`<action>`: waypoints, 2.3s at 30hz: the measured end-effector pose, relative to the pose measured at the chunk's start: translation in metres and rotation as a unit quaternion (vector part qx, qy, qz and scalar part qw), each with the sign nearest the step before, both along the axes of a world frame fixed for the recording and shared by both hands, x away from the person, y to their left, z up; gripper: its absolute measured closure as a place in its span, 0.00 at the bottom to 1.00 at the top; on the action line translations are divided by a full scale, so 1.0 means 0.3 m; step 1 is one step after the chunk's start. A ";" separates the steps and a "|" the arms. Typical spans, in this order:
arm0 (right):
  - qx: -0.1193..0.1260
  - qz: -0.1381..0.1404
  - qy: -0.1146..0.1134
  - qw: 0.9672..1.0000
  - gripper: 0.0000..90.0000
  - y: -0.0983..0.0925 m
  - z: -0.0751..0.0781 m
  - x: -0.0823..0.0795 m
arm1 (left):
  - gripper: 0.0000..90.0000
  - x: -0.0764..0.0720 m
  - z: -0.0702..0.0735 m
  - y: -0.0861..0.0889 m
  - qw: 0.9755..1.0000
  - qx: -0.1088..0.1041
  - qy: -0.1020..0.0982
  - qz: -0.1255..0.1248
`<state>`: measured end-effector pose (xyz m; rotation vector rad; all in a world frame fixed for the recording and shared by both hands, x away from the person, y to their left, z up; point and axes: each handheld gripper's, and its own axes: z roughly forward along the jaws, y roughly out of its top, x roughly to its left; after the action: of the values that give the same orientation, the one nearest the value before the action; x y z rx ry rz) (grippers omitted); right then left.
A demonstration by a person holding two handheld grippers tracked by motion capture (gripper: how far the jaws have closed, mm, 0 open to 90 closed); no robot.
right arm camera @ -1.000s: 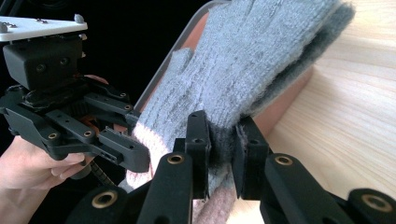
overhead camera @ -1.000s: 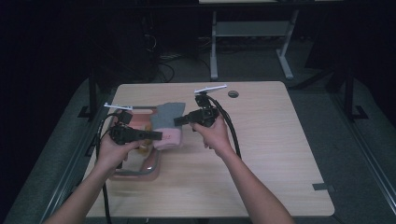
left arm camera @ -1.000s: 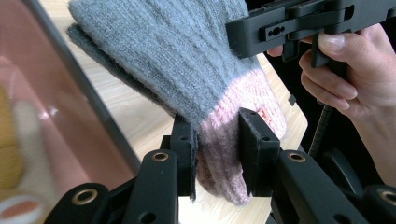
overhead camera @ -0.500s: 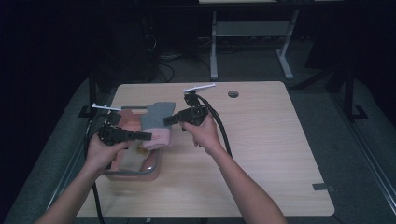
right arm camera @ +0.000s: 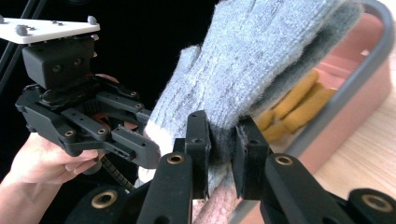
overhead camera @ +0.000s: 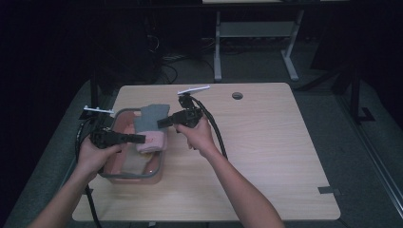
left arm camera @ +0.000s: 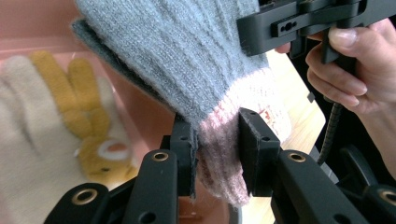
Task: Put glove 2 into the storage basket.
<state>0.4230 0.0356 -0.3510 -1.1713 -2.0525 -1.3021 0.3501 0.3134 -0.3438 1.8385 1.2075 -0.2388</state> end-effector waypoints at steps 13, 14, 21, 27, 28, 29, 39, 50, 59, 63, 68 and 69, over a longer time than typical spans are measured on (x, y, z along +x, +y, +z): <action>0.001 0.016 -0.003 1.000 0.87 0.076 0.001 0.012 | 0.77 -0.007 0.000 0.065 1.000 0.010 0.004 0.012; 0.001 0.017 -0.003 1.000 0.87 0.084 0.001 0.013 | 0.77 -0.008 0.000 0.069 1.000 0.011 0.006 0.014; -0.005 0.024 0.003 1.000 0.87 0.121 -0.023 0.015 | 0.77 -0.010 -0.015 0.095 0.999 0.027 0.015 0.016; -0.009 0.031 0.010 0.999 0.87 0.151 -0.049 0.017 | 0.77 -0.013 -0.031 0.109 0.999 0.036 0.018 0.020; -0.011 0.032 0.011 0.999 0.87 0.157 -0.055 0.018 | 0.77 -0.013 -0.036 0.115 0.999 0.039 0.020 0.019; -0.013 0.034 0.010 0.999 0.87 0.160 -0.058 0.018 | 0.77 -0.015 -0.038 0.115 0.999 0.042 0.022 0.021; -0.041 0.044 0.017 0.998 0.86 0.200 -0.100 0.023 | 0.77 -0.019 -0.073 0.127 0.997 0.067 0.035 0.023; -0.097 0.061 0.010 0.993 0.85 0.242 -0.121 0.014 | 0.77 -0.023 -0.111 0.131 0.994 0.096 0.056 0.021; -0.131 0.053 -0.022 0.990 0.81 0.240 -0.109 0.012 | 0.76 -0.022 -0.151 0.133 0.990 0.120 0.073 0.022; -0.140 0.046 -0.025 0.989 0.79 0.229 -0.106 0.014 | 0.74 -0.020 -0.163 0.136 0.989 0.127 0.075 0.026; -0.130 0.039 -0.029 0.990 0.76 0.205 -0.089 0.019 | 0.68 -0.017 -0.156 0.139 0.989 0.130 0.067 0.035; -0.130 0.039 -0.031 0.990 0.76 0.202 -0.089 0.020 | 0.67 -0.017 -0.152 0.138 0.988 0.132 0.066 0.036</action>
<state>0.4289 0.0962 -0.3776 -1.1575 -2.3438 -1.0708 0.3449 0.3548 -0.3894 2.0263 1.4520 -0.1678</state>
